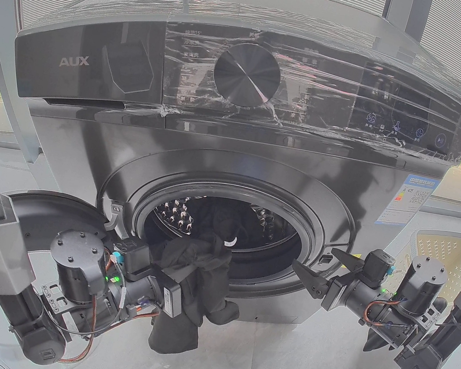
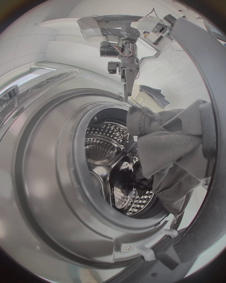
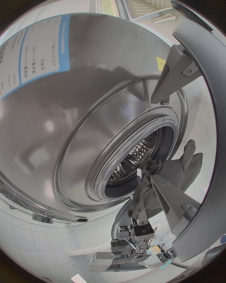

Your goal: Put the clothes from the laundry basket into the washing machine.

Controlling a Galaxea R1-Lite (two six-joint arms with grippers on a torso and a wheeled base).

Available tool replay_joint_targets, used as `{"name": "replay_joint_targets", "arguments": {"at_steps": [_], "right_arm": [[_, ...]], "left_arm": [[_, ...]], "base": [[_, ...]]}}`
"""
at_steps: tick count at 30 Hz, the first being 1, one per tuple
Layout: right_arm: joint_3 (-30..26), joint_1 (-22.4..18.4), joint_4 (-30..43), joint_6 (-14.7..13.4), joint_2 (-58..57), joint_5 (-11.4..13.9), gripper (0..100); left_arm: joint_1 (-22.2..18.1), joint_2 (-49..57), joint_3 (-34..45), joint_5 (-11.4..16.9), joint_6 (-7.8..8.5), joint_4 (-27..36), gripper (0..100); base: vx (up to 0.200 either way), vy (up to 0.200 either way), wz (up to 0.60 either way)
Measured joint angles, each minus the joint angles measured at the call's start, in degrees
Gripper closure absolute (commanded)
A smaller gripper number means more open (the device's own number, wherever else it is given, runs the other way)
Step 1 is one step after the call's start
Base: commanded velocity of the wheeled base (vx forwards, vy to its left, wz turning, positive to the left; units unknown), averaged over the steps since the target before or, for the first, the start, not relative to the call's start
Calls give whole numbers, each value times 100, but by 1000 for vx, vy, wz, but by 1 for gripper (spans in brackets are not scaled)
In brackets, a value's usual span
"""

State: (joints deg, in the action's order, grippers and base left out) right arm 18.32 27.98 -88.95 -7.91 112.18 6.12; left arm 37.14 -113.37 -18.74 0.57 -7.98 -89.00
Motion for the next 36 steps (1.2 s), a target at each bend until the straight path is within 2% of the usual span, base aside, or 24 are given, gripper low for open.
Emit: {"name": "replay_joint_targets", "arguments": {"at_steps": [4, 8, 13, 20, 25, 36], "right_arm": [[-33, 35, -2, 1, -44, 1, 0], [-83, 60, -2, 4, -77, 6, 0], [-239, 206, -2, 9, -132, 12, 0], [-411, 457, -2, 20, -206, 12, 0], [-485, 542, 0, 23, -228, 11, 0], [-535, 606, -2, 28, -221, 9, 0]], "left_arm": [[94, -206, -276, -26, 13, 7, 100], [113, -449, -844, -67, -50, 0, 100], [100, -942, -1563, -325, -123, 0, 100], [20, -1738, -2575, -708, -138, 126, 100], [-82, -2171, -3267, -886, -154, 744, 100], [-300, -2912, -5075, -950, -137, 1948, 100]], "base": [[0, 0, 0], [0, 0, 0], [0, 0, 0], [0, 0, 0], [0, 0, 0], [0, 0, 0]]}}
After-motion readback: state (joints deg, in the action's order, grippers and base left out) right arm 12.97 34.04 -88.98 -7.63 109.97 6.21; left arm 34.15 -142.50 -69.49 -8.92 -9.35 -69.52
